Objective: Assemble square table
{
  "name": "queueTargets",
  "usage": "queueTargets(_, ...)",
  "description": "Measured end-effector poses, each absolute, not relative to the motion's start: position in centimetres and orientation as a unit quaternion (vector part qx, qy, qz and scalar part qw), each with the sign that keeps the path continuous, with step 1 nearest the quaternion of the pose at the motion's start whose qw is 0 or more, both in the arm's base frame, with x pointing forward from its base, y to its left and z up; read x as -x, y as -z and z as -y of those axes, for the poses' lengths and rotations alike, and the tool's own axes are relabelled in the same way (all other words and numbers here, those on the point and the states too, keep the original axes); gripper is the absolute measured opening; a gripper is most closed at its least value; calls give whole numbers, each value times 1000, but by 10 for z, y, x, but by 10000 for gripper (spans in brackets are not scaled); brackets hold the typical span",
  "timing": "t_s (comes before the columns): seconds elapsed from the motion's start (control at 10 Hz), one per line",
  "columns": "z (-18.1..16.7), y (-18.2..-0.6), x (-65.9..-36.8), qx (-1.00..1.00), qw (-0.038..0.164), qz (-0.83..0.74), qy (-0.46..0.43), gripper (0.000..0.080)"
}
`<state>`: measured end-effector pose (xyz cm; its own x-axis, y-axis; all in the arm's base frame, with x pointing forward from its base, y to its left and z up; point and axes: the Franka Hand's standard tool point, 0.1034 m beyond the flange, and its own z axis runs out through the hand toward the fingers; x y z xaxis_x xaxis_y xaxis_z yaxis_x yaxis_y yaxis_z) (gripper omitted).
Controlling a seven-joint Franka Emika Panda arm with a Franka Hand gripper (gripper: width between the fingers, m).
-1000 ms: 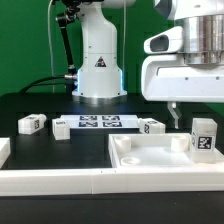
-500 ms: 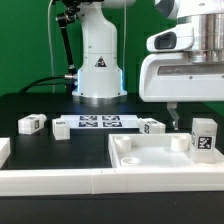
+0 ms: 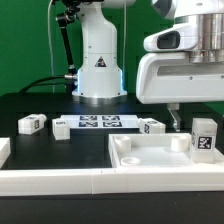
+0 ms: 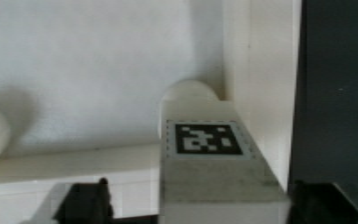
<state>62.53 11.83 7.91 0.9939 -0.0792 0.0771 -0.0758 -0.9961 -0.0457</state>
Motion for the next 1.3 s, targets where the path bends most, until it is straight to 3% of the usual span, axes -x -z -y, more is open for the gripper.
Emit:
queueTargets(0.1, -118, -79, -625, 998, 22, -46, 39, 287)
queueTargets(0.4, -118, -79, -625, 994, 25, -100, 38, 289)
queueTargets(0.9, -121, -78, -623, 901, 44, -430, 29, 291)
queueTargets(1.3, -121, -78, -623, 795, 60, -604, 13, 291)
